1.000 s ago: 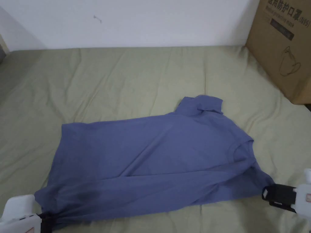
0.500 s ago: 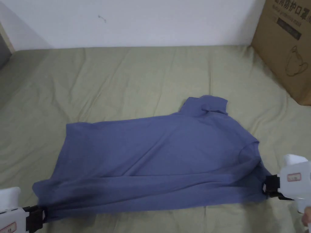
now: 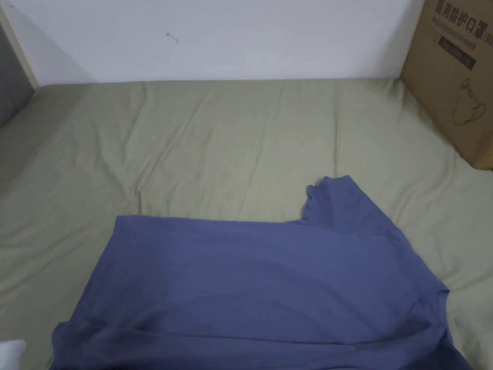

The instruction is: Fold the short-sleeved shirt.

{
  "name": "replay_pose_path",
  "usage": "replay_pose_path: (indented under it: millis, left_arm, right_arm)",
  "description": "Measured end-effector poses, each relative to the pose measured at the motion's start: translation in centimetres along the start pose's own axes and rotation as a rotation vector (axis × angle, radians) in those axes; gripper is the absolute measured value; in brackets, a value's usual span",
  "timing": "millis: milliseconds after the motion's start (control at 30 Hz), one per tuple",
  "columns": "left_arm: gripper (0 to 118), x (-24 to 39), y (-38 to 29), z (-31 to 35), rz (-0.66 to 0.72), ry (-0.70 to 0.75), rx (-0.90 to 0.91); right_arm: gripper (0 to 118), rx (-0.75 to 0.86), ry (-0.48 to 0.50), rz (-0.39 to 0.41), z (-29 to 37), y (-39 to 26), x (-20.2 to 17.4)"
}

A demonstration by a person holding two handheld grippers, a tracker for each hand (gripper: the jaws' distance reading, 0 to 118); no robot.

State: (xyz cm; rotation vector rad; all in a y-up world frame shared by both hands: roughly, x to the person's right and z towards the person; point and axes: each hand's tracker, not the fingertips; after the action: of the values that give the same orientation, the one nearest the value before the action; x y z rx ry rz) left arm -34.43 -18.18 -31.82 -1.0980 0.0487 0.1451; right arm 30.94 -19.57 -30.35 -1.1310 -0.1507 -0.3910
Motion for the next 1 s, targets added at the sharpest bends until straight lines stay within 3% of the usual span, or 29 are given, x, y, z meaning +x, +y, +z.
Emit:
replay_pose_path:
  millis: [33, 67, 167, 200, 233, 267, 300, 333, 600, 633, 667, 700, 733, 800, 833, 967, 1000]
  left_arm:
    - [66, 0.0, 0.2, 0.4, -0.003, 0.032, -0.003]
    - [75, 0.0, 0.2, 0.9, -0.011, 0.027, 0.008]
    - [74, 0.2, 1.1, 3.2, 0.002, 0.005, 0.087]
    - [71, 0.5, 1.6, 3.9, 0.016, -0.016, 0.115]
    - [59, 0.8, 2.0, 4.4, 0.032, -0.047, 0.141]
    - [37, 1.3, 2.4, 4.7, 0.044, -0.070, 0.168]
    - [10, 2.1, 2.8, 4.9, 0.046, -0.088, 0.190]
    - [1, 2.8, 3.1, 4.7, 0.036, -0.082, 0.193]
    - [0, 6.1, 5.6, 0.2, 0.010, -0.122, 0.178]
    - [0, 6.2, 6.2, -0.1, 0.006, -0.123, 0.180]
    - [0, 6.2, 6.9, -0.4, 0.003, -0.127, 0.182]
    - [0, 6.4, 7.5, -0.4, 0.000, -0.129, 0.186]
    - [0, 6.4, 8.2, -0.6, 0.001, -0.135, 0.190]
    - [0, 6.1, 9.5, -1.3, 0.018, -0.147, 0.194]
    - [0, 6.0, 10.1, -1.7, 0.026, -0.151, 0.197]
    - [0, 5.9, 11.5, -3.3, 0.033, -0.139, 0.183]
    - [0, 5.9, 11.9, -3.8, 0.032, -0.134, 0.175]
  right_arm:
    - [67, 0.012, -0.044, 0.014, 0.4, 0.4, 0.0]
    - [74, 0.033, -0.058, 0.039, 1.1, 0.9, 0.1]
    - [74, 0.124, -0.061, 0.084, 3.6, 2.8, -0.4]
    - [74, 0.159, -0.050, 0.095, 4.5, 3.3, -1.0]
    - [71, 0.192, -0.034, 0.105, 5.0, 3.9, -1.5]
    - [60, 0.204, -0.034, 0.109, 5.3, 4.5, -2.1]
    - [37, 0.210, -0.035, 0.114, 5.4, 5.0, -2.8]
    - [3, 0.223, -0.034, 0.121, 5.3, 5.4, -3.7]
    - [1, 0.163, 0.043, 0.116, -0.2, 9.8, -7.4]
    - [4, 0.166, 0.064, 0.124, -0.7, 11.3, -7.7]
    - [23, 0.174, 0.079, 0.127, -1.3, 13.0, -8.0]
    - [23, 0.181, 0.088, 0.126, -2.0, 14.7, -8.3]
    - [32, 0.189, 0.084, 0.131, -2.9, 16.7, -8.6]
    - [77, 0.206, 0.060, 0.133, -5.3, 20.7, -9.2]
    - [87, 0.208, 0.060, 0.137, -6.6, 22.5, -9.5]
    - [87, 0.049, 0.018, 0.137, -13.0, 27.5, -10.5]
    - [85, -0.006, -0.023, 0.180, -14.9, 28.0, -10.8]
